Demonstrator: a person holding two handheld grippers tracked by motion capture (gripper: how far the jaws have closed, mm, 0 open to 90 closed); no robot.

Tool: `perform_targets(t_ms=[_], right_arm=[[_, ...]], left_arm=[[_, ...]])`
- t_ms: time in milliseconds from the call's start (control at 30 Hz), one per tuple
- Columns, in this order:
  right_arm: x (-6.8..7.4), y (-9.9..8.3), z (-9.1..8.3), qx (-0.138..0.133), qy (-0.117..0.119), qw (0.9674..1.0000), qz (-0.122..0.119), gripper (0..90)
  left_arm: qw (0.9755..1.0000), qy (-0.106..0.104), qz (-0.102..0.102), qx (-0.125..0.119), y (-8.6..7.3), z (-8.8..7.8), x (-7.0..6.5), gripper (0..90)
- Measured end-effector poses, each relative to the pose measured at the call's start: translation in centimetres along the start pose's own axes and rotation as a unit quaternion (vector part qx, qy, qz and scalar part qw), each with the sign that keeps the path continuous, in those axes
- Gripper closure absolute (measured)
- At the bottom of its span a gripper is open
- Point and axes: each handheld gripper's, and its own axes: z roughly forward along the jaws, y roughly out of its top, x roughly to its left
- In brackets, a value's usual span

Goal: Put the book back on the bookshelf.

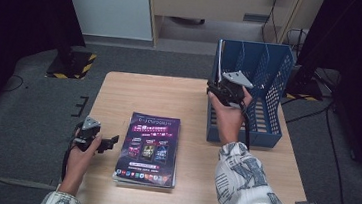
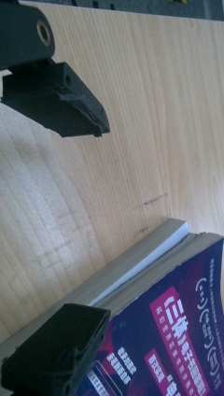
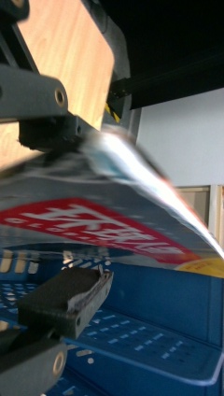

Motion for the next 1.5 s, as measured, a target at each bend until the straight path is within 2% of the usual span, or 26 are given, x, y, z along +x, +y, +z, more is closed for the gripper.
perform_targets(t_ms=[233,333,433,600,700,767,833,867,933,1000,1067,1133,1233,1333,1367,1500], right_arm=[[-0.3,-1.5,-0.9,0.015,0.014,0.9998,-0.007,26.9],[-0.6,-1.9,-1.1,0.016,0.022,0.9996,0.001,24.8],[-0.8,-2.2,-1.3,0.018,0.031,0.9993,-0.003,22.3],[-0.9,-2.7,-2.0,0.025,0.048,0.9982,-0.027,18.5],[-1.0,-3.1,-2.9,0.026,0.066,0.9971,-0.026,15.5],[-0.9,-3.4,-3.4,0.032,0.081,0.9958,-0.027,14.6],[-0.9,-3.8,-4.0,0.032,0.081,0.9955,-0.035,15.1],[-1.0,-4.0,-4.2,0.034,0.09,0.9949,-0.032,15.3],[-1.1,-4.1,-4.7,0.042,0.105,0.9929,-0.035,14.4],[-1.3,-4.6,-5.1,0.048,0.126,0.9904,-0.033,13.4],[-1.2,-5.2,-5.7,0.051,0.131,0.9893,-0.042,13.0],[-1.0,-5.8,-6.3,0.055,0.143,0.9874,-0.037,11.4],[-0.8,-6.3,-7.3,0.056,0.157,0.9851,-0.041,10.2],[-0.5,-7.1,-8.5,0.058,0.179,0.9806,-0.055,7.8],[-0.3,-7.3,-8.9,0.05,0.186,0.9796,-0.058,7.7],[0.2,-8.2,-9.3,0.049,0.209,0.9752,-0.052,11.2]], left_arm=[[0.9998,0.005,0.017,-0.006,0.1,0.0,0.0,7.5],[0.9998,0.004,0.019,-0.008,0.1,0.1,0.1,7.3],[0.9998,0.005,0.018,-0.009,0.1,0.1,0.2,7.2],[0.9995,0.001,0.03,-0.013,0.1,0.0,-0.3,7.4],[0.9993,-0.003,0.033,-0.018,0.3,-0.2,-0.5,8.1],[0.9991,-0.01,0.039,-0.015,0.1,-0.3,-0.5,12.4],[0.9992,-0.011,0.035,-0.013,-0.5,-0.2,-0.5,13.7],[0.9994,-0.01,0.03,-0.015,-0.7,-0.3,-0.5,13.7],[0.9992,0.001,0.04,-0.012,-1.2,-0.4,-0.7,13.6],[0.9989,0.003,0.046,-0.011,-1.5,-0.9,-0.9,13.6],[0.9986,0.005,0.049,-0.018,-1.8,-1.6,-1.2,13.6],[0.9985,0.007,0.048,-0.024,-2.0,-2.1,-1.4,13.7],[0.9986,-0.01,0.032,-0.042,-2.1,-2.5,-1.6,13.7],[0.9975,-0.024,0.045,-0.05,-1.8,-2.4,-2.1,13.6],[0.9973,-0.03,0.044,-0.051,-1.7,-2.3,-2.2,13.6],[0.9965,-0.051,0.046,-0.048,-1.6,-1.9,-2.7,12.8]])
